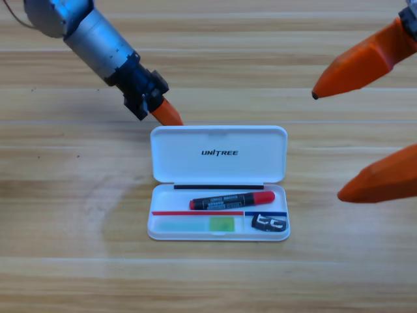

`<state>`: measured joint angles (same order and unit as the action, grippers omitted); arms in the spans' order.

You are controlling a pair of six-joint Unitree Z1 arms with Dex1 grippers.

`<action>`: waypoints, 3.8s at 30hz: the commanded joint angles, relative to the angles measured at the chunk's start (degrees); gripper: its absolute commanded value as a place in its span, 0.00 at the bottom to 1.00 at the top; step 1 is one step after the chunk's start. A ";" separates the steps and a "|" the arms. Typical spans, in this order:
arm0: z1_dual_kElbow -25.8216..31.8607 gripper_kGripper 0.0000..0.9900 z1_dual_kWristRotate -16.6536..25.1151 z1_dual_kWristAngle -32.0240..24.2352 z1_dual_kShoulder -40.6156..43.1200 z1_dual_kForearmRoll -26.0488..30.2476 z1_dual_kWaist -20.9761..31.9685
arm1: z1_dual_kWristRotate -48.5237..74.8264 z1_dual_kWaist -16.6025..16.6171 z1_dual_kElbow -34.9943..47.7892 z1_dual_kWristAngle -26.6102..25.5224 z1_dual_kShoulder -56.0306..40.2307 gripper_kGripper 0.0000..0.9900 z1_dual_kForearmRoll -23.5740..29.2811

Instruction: Clean up eraser and pencils

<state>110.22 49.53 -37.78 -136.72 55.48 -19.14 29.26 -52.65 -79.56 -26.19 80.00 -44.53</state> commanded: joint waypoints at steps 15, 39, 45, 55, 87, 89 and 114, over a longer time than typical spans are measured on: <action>2.98 0.00 3.46 -7.22 -3.02 9.82 0.16 | -1.05 -0.88 1.43 -2.38 1.12 0.98 1.72; -5.99 0.00 4.69 -7.57 1.46 10.35 -5.73 | -1.57 -0.88 0.46 -3.34 4.99 0.98 1.72; -10.12 0.00 6.10 -7.40 1.28 8.41 -8.01 | -1.57 -0.88 0.55 -3.43 4.99 0.98 1.72; -13.72 0.00 5.66 -6.61 0.67 4.72 -9.68 | -1.57 -0.88 0.73 -3.52 4.99 0.98 1.72; -15.65 0.00 -2.69 7.81 29.93 6.21 -11.00 | -1.66 -0.88 1.08 -3.70 5.07 0.98 1.72; -15.65 0.00 -3.48 8.25 35.30 7.53 -11.27 | -1.66 -0.88 1.08 -3.70 5.16 0.98 1.72; -25.50 1.00 -6.82 8.33 45.32 7.62 -16.36 | -1.66 -0.88 1.08 -3.70 5.16 0.98 1.64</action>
<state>85.94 43.54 -29.94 -89.22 62.96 -34.09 27.83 -52.65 -79.53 -29.46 82.13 -43.92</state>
